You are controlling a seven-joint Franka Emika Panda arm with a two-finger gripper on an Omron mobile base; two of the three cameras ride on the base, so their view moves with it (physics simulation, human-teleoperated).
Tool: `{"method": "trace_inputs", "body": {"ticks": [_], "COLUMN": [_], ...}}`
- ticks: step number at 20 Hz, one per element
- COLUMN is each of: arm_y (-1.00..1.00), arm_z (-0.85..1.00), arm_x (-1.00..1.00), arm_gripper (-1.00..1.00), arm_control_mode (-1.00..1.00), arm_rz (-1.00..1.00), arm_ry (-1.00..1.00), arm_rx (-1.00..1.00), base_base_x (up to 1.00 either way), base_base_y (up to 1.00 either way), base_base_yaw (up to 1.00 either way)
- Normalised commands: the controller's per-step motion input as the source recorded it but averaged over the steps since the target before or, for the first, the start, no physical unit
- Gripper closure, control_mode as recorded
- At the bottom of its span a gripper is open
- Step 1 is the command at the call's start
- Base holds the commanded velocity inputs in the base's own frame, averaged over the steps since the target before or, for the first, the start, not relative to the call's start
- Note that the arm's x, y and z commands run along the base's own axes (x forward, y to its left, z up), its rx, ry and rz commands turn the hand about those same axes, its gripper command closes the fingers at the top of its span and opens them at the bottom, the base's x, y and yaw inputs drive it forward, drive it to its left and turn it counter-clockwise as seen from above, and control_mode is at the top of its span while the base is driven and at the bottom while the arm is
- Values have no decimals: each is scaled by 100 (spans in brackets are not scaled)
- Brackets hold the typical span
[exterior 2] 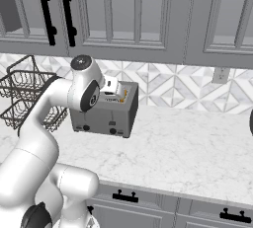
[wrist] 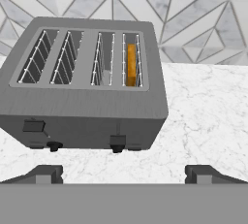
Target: Start the toaster. Once the lever pops up, take the bread to the plate on the dining counter.
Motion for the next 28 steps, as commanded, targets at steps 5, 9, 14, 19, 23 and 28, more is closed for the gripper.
{"method": "trace_inputs", "body": {"ticks": [5,9,14,19,23,28], "arm_y": [0,0,0,0,0,0], "arm_z": [0,0,0,0,0,0], "arm_x": [0,0,0,0,0,-2], "arm_gripper": [-100,-100,-100,-100,-100,-100], "arm_control_mode": [-100,-100,-100,-100,-100,-100], "arm_rz": [0,0,0,0,0,0], "arm_ry": [0,0,0,0,0,0], "arm_rx": [0,0,0,0,0,0], "base_base_x": [0,0,0,0,0,0], "base_base_y": [0,0,0,0,0,0], "base_base_yaw": [0,0,0,0,0,0]}}
